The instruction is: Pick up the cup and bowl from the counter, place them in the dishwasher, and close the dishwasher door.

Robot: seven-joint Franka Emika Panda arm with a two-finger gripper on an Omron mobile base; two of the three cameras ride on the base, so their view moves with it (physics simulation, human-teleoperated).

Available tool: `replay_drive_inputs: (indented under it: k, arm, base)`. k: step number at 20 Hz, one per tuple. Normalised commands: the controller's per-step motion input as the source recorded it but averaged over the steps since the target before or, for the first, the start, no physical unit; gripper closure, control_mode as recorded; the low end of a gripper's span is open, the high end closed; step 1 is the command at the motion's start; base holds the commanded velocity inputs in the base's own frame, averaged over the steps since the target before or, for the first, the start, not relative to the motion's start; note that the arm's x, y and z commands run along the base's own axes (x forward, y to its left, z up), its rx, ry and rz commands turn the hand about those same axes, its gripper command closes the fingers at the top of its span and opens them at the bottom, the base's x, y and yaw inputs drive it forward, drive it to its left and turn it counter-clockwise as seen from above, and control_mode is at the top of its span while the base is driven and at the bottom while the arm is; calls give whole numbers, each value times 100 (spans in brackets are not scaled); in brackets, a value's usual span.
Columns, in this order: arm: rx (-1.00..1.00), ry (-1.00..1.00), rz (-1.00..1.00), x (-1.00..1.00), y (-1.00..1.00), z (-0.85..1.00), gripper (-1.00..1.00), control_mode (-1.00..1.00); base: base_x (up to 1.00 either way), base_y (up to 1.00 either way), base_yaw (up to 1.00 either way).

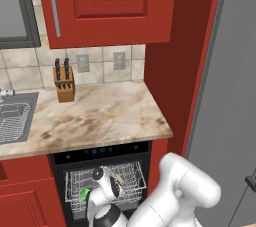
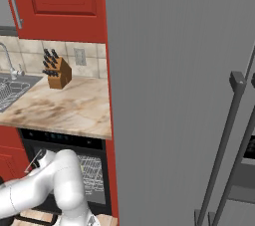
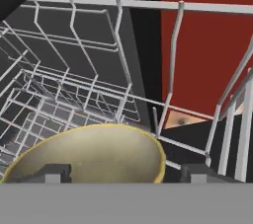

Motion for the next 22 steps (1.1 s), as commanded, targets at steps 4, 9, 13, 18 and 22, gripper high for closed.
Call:
replay_drive_inputs:
  k: [4, 9, 13, 18, 22]
  arm:
    - [-7, -6, 1, -8, 36, 6, -100, -100]
    - [-2, -14, 0, -25, 34, 62, -100, -100]
    - [0, -11, 0, -11, 20, 53, -100, -100]
    - [1, -6, 0, -1, 1, 13, -100, -100]
    - [7, -8, 0, -14, 7, 0, -100, -100]
  base:
    - [0, 0, 0]
    - [0, 0, 0]
    - [0, 0, 0]
    - [0, 0, 0]
    - [0, 0, 0]
